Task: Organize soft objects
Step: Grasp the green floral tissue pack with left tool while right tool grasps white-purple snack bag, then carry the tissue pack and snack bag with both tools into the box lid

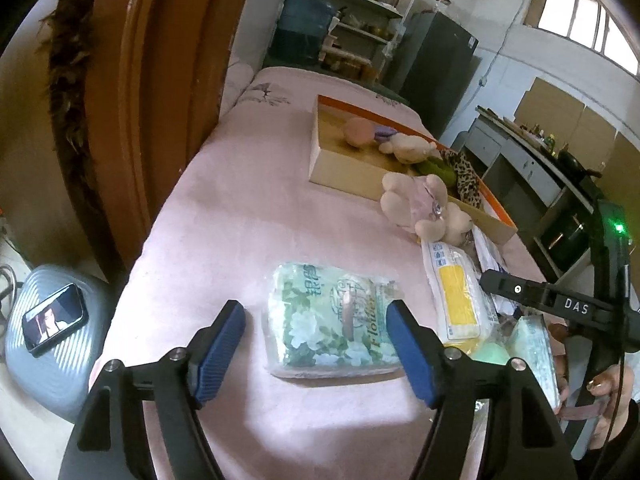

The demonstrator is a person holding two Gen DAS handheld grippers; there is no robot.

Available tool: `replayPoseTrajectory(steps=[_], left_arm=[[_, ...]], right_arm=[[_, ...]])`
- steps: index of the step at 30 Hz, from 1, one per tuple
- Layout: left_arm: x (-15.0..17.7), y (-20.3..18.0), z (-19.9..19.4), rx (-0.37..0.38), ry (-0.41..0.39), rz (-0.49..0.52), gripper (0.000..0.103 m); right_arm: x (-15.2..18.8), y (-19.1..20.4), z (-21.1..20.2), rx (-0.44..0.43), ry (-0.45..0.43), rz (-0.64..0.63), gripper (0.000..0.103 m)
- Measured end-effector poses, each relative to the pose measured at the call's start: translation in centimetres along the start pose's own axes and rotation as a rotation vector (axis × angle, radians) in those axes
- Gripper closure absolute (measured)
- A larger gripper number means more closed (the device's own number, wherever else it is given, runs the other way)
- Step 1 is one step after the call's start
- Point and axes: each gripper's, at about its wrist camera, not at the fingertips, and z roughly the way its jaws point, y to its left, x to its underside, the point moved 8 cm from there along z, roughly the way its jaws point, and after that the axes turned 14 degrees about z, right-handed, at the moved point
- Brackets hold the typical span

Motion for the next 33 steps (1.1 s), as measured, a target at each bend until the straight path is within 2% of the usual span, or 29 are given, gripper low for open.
replayPoseTrajectory(steps=[3, 4, 6, 8, 9, 15, 33], left_arm=[[-0.2, -1.0, 0.6, 0.000, 0.014, 0.036, 0.029], [-0.2, -1.3, 0.7, -0.002, 0.017, 0.045, 0.038], [-0.4, -1.8, 0.9, 0.002, 0.014, 0.057, 0.045], [-0.5, -2.0, 0.9, 0.006, 0.004, 0.050, 0.053], [-0.4, -2.0, 0.9, 0.016, -0.003, 0.043, 0.053], [-0.7, -2.2, 0.6, 0.041, -0.028, 0.020, 0.054], [-4.0, -3.6, -1.3, 0.069, -0.109, 0.037, 0.054]], right_arm=[[0.0, 0.0, 0.0, 0.001, -0.006, -0.002, 0.026], [0.1, -0.1, 0.0, 0.000, -0.008, -0.003, 0.026], [0.2, -0.1, -0.1, -0.001, -0.008, -0.004, 0.026], [0.2, -0.2, -0.3, 0.004, -0.011, -0.002, 0.031], [0.2, -0.3, -0.4, 0.008, -0.014, 0.000, 0.038], [0.2, -0.5, -1.0, -0.011, -0.018, 0.008, 0.047], [-1.7, -0.3, -3.9, -0.004, -0.094, -0.021, 0.050]])
